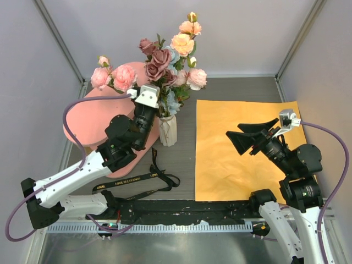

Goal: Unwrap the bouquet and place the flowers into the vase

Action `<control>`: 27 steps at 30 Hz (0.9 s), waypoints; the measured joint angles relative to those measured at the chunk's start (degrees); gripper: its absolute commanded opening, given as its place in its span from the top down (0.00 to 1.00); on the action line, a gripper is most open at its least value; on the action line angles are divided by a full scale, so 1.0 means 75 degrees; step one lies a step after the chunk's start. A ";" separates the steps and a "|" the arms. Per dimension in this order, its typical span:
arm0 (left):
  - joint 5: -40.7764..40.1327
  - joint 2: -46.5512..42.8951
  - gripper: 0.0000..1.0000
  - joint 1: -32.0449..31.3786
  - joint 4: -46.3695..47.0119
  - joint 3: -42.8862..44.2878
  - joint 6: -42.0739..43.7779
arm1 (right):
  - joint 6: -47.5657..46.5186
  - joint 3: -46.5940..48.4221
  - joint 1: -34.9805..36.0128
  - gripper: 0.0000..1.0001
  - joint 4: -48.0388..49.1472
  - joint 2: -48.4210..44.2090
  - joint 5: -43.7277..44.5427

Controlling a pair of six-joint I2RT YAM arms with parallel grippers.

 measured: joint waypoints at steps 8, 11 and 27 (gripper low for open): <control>-0.0796 0.0047 1.00 0.0000 0.0385 -0.0160 -0.0154 | 0.0052 -0.0032 0.0000 0.21 0.0163 0.0003 -0.0041; -0.0842 -0.0058 1.00 0.0000 0.0481 -0.0516 -0.0335 | 0.0058 -0.0032 0.0000 0.21 0.0172 0.0003 -0.0050; 0.0988 -0.0836 0.98 0.0006 -0.0583 -0.0968 -0.0595 | 0.0239 -0.0041 0.0000 0.21 0.0294 0.0087 -0.0137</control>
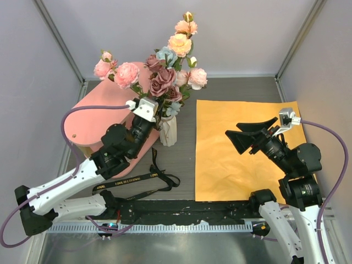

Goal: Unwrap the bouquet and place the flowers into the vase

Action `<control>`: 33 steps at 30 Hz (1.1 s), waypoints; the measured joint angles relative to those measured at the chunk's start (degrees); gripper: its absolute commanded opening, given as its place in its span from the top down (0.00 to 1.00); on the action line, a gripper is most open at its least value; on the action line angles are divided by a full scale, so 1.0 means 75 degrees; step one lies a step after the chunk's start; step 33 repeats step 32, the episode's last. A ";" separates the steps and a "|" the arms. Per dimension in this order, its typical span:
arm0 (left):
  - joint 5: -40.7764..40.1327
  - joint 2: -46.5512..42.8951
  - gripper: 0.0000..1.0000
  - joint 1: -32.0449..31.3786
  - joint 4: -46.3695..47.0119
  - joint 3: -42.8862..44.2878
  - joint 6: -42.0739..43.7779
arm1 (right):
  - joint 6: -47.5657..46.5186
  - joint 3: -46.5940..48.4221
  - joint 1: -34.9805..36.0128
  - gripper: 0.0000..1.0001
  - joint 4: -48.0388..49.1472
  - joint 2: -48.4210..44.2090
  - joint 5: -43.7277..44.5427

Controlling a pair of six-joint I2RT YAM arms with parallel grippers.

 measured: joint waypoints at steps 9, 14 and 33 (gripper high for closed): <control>-0.0262 0.0210 0.72 0.0181 0.0000 -0.0169 -0.0393 | 0.0134 0.0000 0.0000 0.21 -0.0058 0.0000 0.0044; -0.0286 0.0265 0.33 0.0239 -0.0740 -0.0143 -0.0813 | 0.0192 0.0000 0.0000 0.21 -0.0297 0.0047 0.0207; 0.2028 -0.2020 0.06 0.0274 -0.4887 0.1556 -0.4083 | -0.0752 0.1539 0.0000 0.01 -0.4028 0.1603 0.3552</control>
